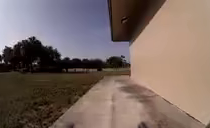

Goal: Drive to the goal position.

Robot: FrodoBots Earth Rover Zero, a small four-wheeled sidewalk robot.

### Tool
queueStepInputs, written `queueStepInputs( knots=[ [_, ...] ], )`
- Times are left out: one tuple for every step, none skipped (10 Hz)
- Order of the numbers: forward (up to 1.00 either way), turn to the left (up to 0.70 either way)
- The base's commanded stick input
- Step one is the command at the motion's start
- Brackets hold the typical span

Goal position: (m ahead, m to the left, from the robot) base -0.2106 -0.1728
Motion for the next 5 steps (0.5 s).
queueStepInputs(
  knots=[
    [0.07, 0.01],
    [0.07, 0.01],
    [0.08, 0.01],
    [0.08, 0.01],
    [0.08, 0.01]
  ],
)
